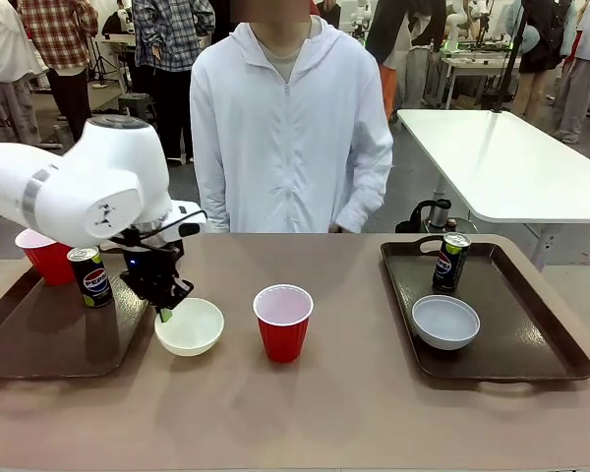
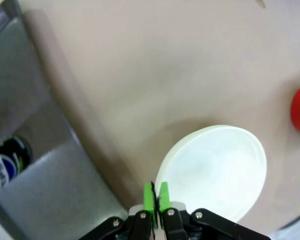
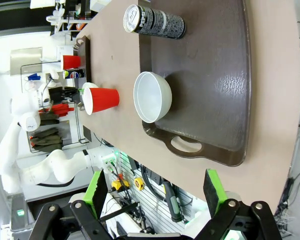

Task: Prepare tableware on both trays.
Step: Pick up a Picnic Bowl from the table and place it on a Handle tray.

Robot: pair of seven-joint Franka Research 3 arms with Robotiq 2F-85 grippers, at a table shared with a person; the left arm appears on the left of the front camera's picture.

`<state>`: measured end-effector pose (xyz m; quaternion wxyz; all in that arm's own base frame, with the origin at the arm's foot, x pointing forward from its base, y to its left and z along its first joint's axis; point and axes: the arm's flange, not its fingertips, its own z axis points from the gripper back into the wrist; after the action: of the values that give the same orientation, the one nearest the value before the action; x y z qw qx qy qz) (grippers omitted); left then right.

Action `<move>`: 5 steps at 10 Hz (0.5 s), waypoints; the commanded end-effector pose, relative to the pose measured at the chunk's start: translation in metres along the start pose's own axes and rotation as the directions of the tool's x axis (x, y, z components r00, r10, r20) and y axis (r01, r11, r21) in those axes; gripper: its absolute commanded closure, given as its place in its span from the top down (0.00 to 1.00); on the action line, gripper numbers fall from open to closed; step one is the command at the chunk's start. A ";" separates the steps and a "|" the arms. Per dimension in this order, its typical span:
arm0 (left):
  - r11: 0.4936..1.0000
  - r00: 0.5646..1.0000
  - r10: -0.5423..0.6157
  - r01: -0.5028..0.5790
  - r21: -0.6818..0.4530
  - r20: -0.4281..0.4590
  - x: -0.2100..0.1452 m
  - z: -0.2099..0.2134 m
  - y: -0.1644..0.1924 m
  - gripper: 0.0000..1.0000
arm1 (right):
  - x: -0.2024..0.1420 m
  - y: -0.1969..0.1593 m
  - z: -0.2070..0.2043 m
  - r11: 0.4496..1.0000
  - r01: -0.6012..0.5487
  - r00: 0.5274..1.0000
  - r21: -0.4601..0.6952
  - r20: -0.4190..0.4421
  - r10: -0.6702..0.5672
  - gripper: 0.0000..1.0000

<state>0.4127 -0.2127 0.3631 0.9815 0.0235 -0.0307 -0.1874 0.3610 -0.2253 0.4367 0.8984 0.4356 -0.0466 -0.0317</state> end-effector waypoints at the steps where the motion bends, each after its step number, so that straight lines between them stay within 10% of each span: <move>1: 0.999 0.999 0.008 -0.010 -0.051 -0.039 -0.040 0.035 0.029 0.00 | -0.004 0.000 -0.002 1.000 -0.011 1.000 0.004 -0.001 0.011 1.00; 5: 0.986 1.000 0.018 -0.018 -0.167 0.001 -0.120 0.083 0.070 0.00 | -0.004 0.000 -0.002 1.000 -0.011 1.000 0.004 -0.001 0.011 1.00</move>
<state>0.3402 -0.1195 0.4409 0.9833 -0.0393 -0.0046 -0.1774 0.3609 -0.2253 0.4365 0.8983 0.4357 -0.0464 -0.0320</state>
